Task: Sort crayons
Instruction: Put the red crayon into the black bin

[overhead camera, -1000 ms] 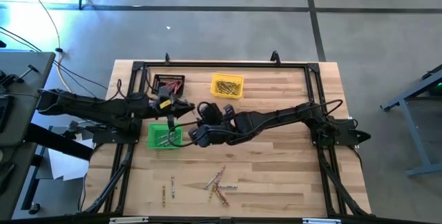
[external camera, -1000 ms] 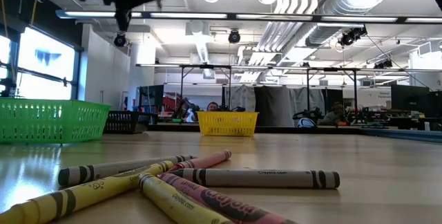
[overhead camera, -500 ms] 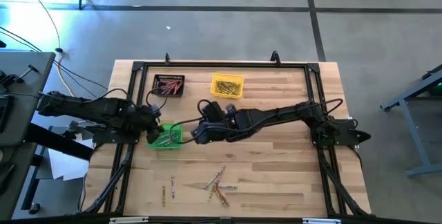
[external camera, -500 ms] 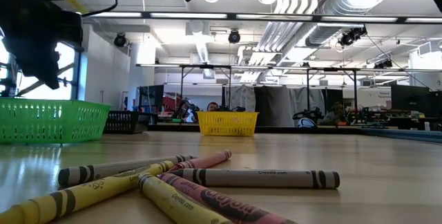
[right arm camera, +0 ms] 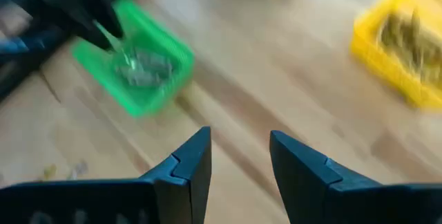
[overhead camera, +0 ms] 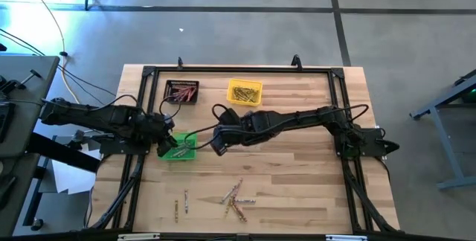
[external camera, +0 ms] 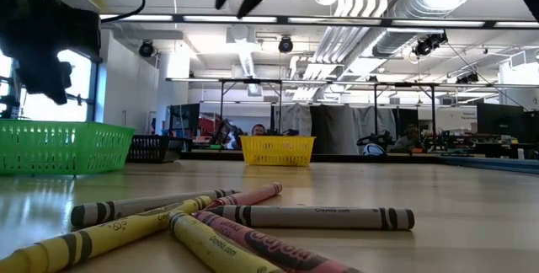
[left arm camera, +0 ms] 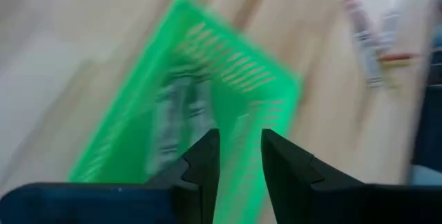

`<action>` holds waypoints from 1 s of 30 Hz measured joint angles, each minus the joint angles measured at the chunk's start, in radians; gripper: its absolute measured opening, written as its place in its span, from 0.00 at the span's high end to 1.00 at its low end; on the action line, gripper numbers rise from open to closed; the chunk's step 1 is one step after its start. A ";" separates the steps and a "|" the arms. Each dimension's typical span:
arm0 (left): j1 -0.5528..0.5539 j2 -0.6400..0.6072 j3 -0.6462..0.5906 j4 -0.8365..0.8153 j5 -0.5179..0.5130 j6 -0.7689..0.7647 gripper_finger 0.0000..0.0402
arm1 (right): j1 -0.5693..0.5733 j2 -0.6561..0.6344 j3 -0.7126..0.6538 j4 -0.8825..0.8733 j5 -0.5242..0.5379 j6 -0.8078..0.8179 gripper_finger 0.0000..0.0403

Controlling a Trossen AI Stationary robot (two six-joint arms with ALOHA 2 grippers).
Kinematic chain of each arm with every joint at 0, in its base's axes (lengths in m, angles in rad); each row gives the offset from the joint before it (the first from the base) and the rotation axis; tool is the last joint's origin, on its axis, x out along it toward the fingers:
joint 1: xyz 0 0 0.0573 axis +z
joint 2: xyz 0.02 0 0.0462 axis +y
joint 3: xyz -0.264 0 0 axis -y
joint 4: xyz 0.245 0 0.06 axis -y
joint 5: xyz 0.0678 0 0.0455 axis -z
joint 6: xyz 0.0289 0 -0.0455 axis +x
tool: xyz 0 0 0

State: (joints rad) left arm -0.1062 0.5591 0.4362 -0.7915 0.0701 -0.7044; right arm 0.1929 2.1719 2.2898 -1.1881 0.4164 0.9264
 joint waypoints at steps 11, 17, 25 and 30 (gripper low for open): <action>0.000 0.003 0.002 0.477 0.101 0.113 0.82 | 0.075 0.002 -0.307 0.111 -0.380 0.275 0.67; 0.000 0.004 0.002 0.479 0.074 0.106 0.84 | 0.140 0.001 -0.444 0.282 -0.383 0.625 0.67; 0.000 0.004 0.002 0.484 0.073 0.071 0.84 | 0.237 0.001 -0.594 0.468 -0.197 1.079 0.67; 0.000 0.004 0.002 0.484 0.072 0.070 0.84 | 0.281 0.001 -0.637 0.473 -0.182 1.192 0.67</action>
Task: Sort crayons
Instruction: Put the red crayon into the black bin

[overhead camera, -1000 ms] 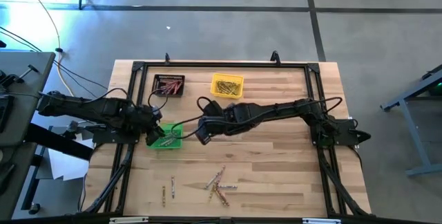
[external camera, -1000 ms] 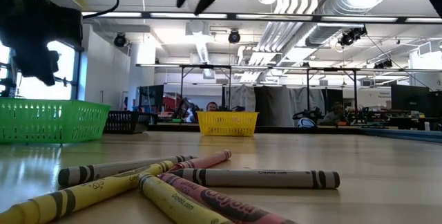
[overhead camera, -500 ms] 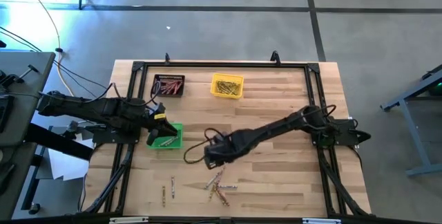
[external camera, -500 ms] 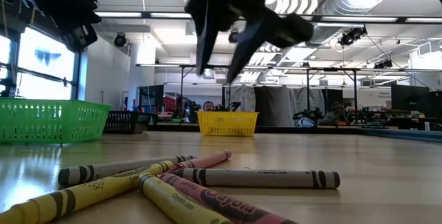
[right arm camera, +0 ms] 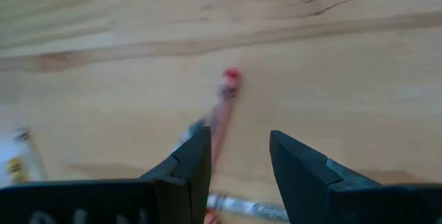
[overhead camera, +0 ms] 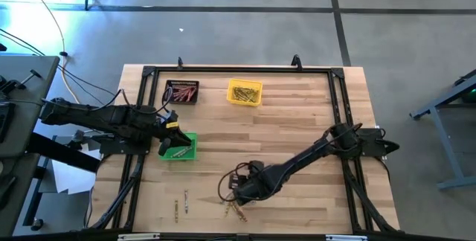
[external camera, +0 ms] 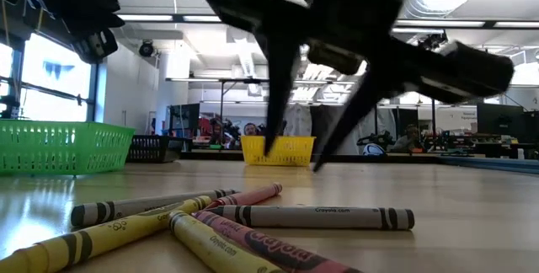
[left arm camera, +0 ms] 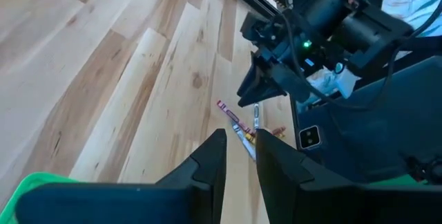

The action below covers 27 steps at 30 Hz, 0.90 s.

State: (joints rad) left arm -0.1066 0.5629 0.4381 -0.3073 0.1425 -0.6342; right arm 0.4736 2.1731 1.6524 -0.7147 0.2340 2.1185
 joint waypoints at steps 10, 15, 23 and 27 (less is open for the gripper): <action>0.000 0.000 0.000 0.015 0.000 -0.069 0.84 | -0.009 0.050 0.044 0.041 -0.011 0.020 0.67; 0.000 0.000 0.000 0.022 0.006 -0.044 0.84 | -0.024 0.079 0.069 0.040 -0.033 0.002 0.70; 0.001 0.000 0.000 0.021 0.008 0.027 0.84 | -0.066 0.086 0.070 -0.017 -0.053 0.029 0.78; 0.002 0.000 0.000 0.016 0.008 0.084 0.84 | -0.093 0.084 0.073 -0.071 -0.127 -0.014 0.81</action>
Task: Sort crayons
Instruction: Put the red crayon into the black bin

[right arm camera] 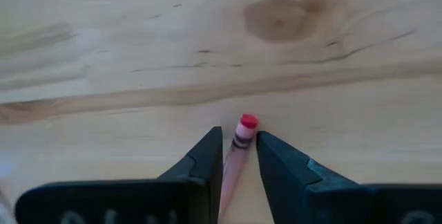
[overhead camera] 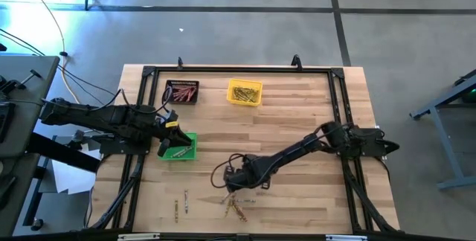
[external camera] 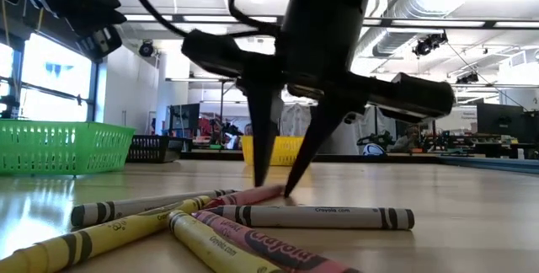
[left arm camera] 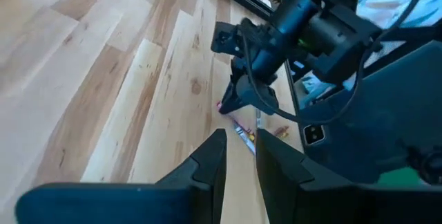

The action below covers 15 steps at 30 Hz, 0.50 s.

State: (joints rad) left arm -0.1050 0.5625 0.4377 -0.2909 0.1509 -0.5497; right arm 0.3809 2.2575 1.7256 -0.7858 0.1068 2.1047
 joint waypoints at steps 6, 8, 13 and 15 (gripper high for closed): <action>0.017 -0.001 0.000 0.001 0.000 0.031 0.84 | -0.022 -0.002 0.000 -0.056 -0.090 -0.097 0.82; 0.025 -0.001 0.000 0.001 0.000 0.031 0.84 | -0.028 -0.002 0.000 -0.061 -0.121 -0.132 0.82; 0.044 -0.001 0.000 0.001 0.000 0.065 0.84 | -0.033 -0.003 -0.002 -0.038 -0.165 -0.145 0.82; 0.051 -0.001 0.000 0.002 0.000 0.082 0.84 | -0.033 -0.004 -0.005 -0.019 -0.167 -0.145 0.82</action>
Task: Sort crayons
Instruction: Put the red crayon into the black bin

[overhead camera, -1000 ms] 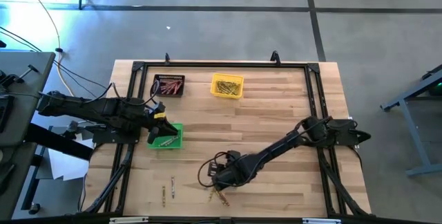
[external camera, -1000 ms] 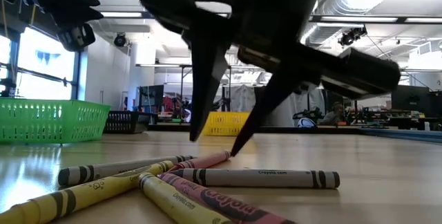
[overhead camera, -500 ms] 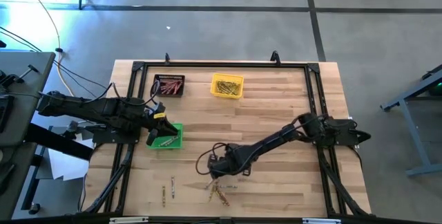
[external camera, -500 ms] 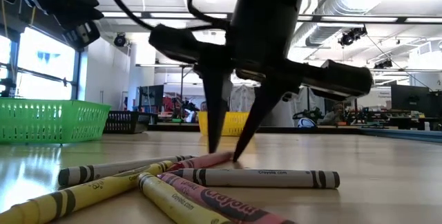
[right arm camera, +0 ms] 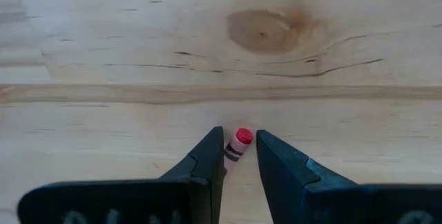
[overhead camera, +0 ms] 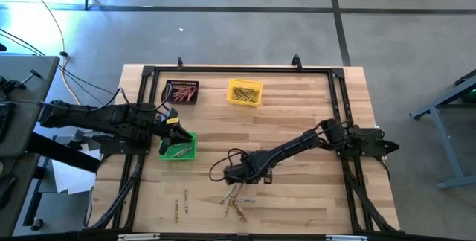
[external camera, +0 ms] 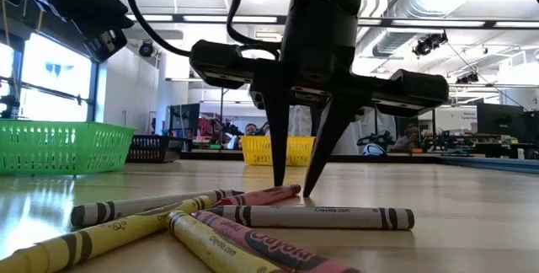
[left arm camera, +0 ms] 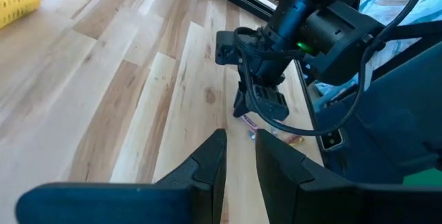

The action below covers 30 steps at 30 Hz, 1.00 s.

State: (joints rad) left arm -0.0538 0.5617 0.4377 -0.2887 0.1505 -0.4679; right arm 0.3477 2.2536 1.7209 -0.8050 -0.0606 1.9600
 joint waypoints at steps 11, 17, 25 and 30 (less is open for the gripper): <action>0.018 0.000 0.000 -0.001 0.000 0.008 0.84 | 0.034 0.004 -0.001 0.112 -0.043 0.056 0.82; 0.018 0.000 0.000 0.000 0.000 0.008 0.84 | 0.055 0.005 -0.001 0.085 -0.047 0.057 0.82; 0.018 0.000 0.000 0.001 0.000 0.009 0.84 | 0.058 0.001 0.002 -0.029 -0.083 -0.033 0.94; 0.018 0.000 0.000 0.001 -0.003 0.009 0.84 | 0.047 -0.001 0.003 -0.062 -0.072 -0.088 0.98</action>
State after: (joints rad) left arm -0.0360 0.5617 0.4374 -0.2874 0.1474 -0.4591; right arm 0.3946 2.2524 1.7241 -0.8669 -0.1330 1.8721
